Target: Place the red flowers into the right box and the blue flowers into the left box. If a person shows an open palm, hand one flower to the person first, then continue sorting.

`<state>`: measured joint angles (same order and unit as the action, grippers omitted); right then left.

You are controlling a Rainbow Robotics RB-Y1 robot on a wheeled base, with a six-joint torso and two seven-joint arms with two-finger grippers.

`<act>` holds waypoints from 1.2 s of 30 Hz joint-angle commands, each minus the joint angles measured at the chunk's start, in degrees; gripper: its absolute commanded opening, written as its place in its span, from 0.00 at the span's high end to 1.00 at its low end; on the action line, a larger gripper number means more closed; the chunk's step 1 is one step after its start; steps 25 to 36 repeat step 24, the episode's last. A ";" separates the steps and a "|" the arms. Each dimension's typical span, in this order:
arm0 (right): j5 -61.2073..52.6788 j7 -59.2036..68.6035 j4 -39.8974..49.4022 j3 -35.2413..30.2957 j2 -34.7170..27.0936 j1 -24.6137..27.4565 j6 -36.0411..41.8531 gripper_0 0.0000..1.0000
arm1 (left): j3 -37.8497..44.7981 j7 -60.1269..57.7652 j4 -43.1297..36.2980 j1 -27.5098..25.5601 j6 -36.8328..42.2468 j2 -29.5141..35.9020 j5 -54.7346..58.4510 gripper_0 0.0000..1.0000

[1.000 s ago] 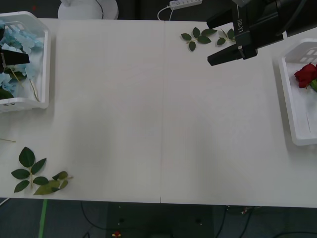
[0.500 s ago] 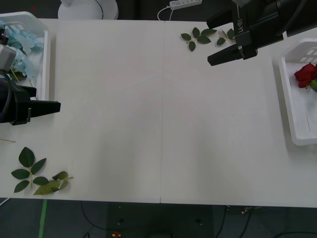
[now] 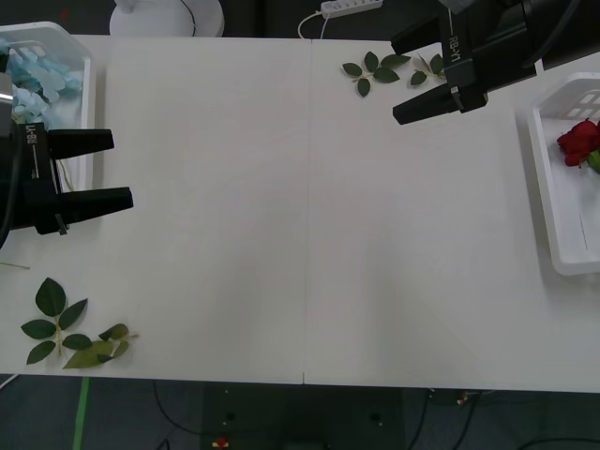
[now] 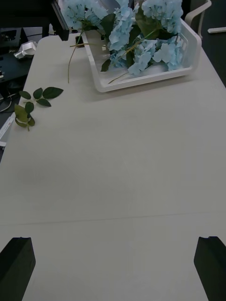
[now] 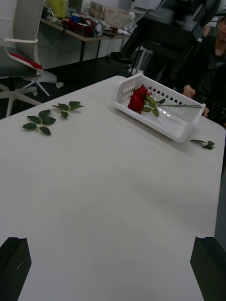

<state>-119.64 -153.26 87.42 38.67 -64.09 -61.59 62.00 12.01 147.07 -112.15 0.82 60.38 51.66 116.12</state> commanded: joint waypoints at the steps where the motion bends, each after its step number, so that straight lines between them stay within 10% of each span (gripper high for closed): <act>1: -0.33 -1.74 1.00 -1.05 -2.44 -0.03 -0.13 0.00 | -2.51 4.10 -0.87 -1.61 -5.18 8.20 8.51 0.00; 36: -0.33 -1.74 1.00 -1.05 -2.44 -0.03 -0.13 0.00 | -6.29 7.93 -1.14 -1.35 -8.88 10.48 13.78 0.00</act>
